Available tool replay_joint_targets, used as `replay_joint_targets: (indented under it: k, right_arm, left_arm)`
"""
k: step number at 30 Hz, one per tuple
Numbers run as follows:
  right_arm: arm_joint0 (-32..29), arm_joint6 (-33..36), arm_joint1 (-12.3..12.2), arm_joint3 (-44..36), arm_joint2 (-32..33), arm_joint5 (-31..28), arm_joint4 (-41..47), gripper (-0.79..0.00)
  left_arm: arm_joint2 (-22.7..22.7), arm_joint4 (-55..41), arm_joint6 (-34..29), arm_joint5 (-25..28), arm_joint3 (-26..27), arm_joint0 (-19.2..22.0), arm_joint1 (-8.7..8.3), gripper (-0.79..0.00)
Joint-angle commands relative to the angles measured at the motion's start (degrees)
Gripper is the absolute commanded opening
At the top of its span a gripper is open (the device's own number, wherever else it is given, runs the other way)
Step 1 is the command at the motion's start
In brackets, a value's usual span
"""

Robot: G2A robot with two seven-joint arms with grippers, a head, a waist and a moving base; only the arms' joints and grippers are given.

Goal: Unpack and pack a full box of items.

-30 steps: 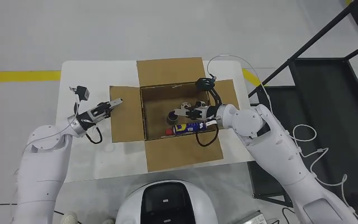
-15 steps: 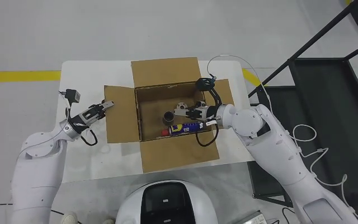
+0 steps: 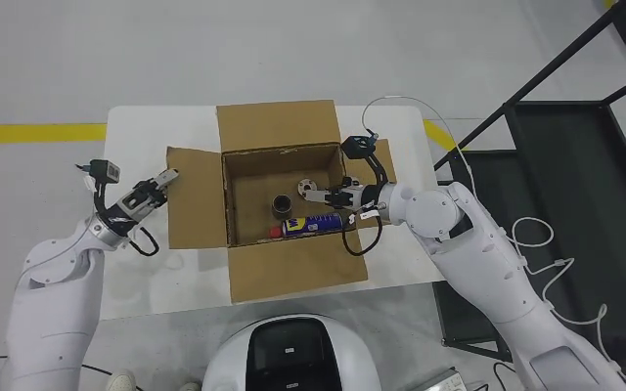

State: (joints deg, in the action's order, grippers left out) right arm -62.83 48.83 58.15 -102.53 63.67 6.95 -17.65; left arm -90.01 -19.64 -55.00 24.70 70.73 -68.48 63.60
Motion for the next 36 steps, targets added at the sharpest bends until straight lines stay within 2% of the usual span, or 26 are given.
replay_joint_targets:
  k: [1,5,10,14,36]
  right_arm:
    - [0.00,0.00,0.00,0.00,0.00,0.00,0.00,0.000]
    - [0.00,0.00,0.00,0.00,0.00,0.00,0.00,0.000]
    - [0.00,0.00,0.00,0.00,0.00,0.00,0.00,0.000]
    - [0.00,0.00,0.00,0.00,0.00,0.00,0.00,0.000]
    - [0.00,0.00,0.00,0.00,0.00,0.00,0.00,0.000]
  left_arm:
    - [-0.74,-1.24,2.45,1.19,-0.32,-0.78,0.02,0.000]
    - [-3.26,-4.45,6.15,5.02,0.63,-3.43,-0.07,0.000]
    - [-7.18,-7.75,10.39,9.89,5.59,-8.53,-0.22,0.000]
    - [-8.63,-7.01,12.70,9.97,9.48,-11.36,-0.32,0.000]
    - [-8.63,-6.50,13.44,9.70,10.14,-11.64,-0.31,0.000]
